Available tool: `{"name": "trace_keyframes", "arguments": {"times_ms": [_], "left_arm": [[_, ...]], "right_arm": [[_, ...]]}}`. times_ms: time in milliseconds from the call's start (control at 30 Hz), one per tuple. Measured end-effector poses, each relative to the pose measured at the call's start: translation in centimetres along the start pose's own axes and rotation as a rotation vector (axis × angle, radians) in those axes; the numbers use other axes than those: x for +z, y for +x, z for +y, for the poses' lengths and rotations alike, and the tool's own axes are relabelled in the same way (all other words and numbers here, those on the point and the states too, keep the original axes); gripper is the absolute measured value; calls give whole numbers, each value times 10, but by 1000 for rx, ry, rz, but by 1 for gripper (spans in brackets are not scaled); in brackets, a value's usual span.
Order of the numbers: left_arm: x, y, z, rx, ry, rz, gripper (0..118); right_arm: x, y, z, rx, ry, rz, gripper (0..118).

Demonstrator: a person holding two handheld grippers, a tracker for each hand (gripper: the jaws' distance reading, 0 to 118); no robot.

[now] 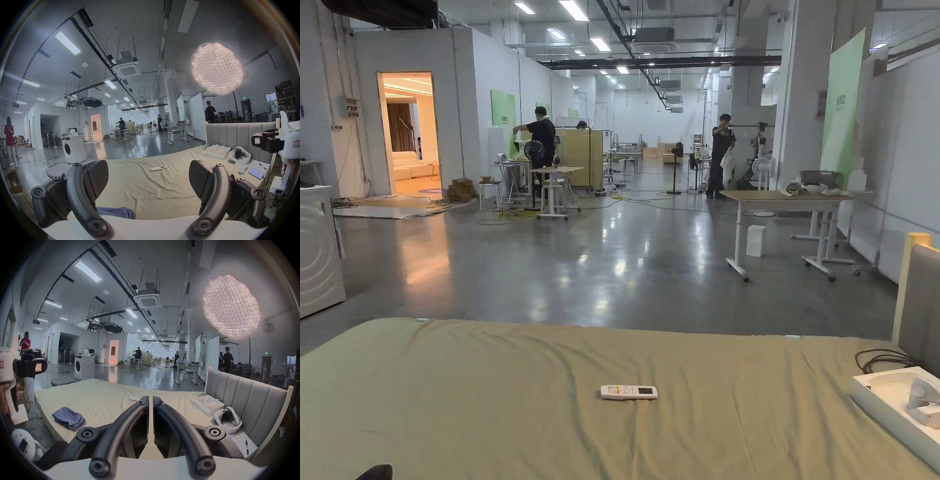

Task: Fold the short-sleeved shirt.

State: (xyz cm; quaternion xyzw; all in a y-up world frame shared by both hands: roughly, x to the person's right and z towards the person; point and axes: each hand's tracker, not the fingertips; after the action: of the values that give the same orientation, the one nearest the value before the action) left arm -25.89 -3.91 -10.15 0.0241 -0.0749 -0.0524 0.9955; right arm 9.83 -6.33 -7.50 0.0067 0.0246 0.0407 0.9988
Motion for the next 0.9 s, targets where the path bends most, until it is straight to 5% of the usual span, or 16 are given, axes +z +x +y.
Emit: {"name": "trace_keyframes", "arguments": {"times_ms": [133, 367, 433, 500, 533, 700, 900], "left_arm": [[0, 0, 0, -8, 2, 0, 104], [6, 0, 3, -18, 23, 8, 104], [8, -2, 3, -14, 28, 14, 104], [8, -3, 5, -11, 33, 19, 104], [8, -4, 5, -13, 36, 25, 104], [10, -8, 8, -19, 50, 54, 104], [9, -9, 9, -11, 39, 57, 104]], "right_arm": [[0, 0, 0, -1, 2, -22, 5], [2, 4, -1, -35, 0, -41, 35], [3, 5, -1, -43, 9, -51, 54], [2, 7, -1, -52, 7, -58, 95], [1, 8, -1, -58, 4, -57, 105], [2, 10, -2, -77, 1, -65, 118], [6, 7, 2, -66, 16, -69, 118]]}}
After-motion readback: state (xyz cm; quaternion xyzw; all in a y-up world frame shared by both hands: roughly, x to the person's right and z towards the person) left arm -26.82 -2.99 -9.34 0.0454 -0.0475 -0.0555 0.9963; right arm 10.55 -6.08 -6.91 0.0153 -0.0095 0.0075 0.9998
